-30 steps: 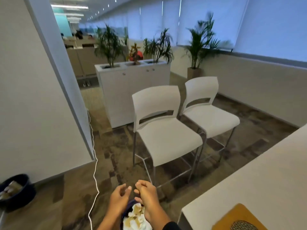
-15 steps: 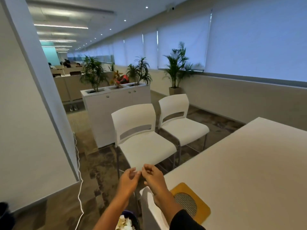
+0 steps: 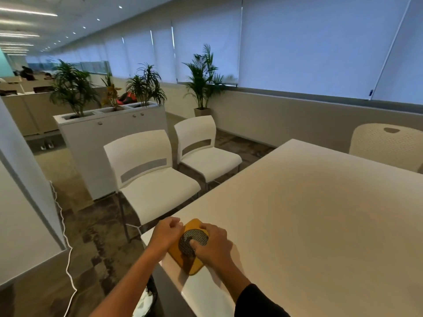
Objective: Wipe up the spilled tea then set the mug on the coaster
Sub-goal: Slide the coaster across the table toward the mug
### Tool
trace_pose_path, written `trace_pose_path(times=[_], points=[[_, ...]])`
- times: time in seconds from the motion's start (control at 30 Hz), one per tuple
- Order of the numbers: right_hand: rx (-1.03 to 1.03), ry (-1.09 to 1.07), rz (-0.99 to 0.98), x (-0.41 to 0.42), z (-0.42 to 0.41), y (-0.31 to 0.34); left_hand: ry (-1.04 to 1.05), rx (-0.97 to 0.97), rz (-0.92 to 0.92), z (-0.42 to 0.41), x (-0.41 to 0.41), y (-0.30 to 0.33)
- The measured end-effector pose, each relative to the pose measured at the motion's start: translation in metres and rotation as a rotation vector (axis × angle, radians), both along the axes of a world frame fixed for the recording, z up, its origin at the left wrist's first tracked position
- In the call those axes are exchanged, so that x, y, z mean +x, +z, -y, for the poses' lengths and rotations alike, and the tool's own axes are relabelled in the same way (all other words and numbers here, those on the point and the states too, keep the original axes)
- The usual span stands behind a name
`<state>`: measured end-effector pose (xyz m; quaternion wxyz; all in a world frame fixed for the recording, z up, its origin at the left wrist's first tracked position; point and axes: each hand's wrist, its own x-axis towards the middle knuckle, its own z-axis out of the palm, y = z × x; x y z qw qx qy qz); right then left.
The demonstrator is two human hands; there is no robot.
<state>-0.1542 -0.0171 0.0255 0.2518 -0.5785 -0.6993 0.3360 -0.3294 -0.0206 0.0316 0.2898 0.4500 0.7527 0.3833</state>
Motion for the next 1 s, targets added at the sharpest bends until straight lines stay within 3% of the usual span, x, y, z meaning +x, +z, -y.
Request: trace_pose_path(times=[0.13, 0.27, 0.5, 1.0], points=[[0.029, 0.049, 0.237, 0.018, 0.012, -0.011, -0.034, -0.055, -0.068, 0.002, 0.0, 0.001], [0.068, 0.042, 0.329, 0.025, 0.024, -0.027, -0.055, -0.092, -0.116, 0.001, -0.006, 0.0], [0.105, 0.019, 0.358, 0.021, 0.032, -0.039, -0.08, -0.099, -0.121, -0.004, -0.016, -0.002], [0.207, -0.017, 0.217, 0.033, 0.033, -0.038, -0.108, -0.221, 0.062, -0.027, -0.026, -0.001]])
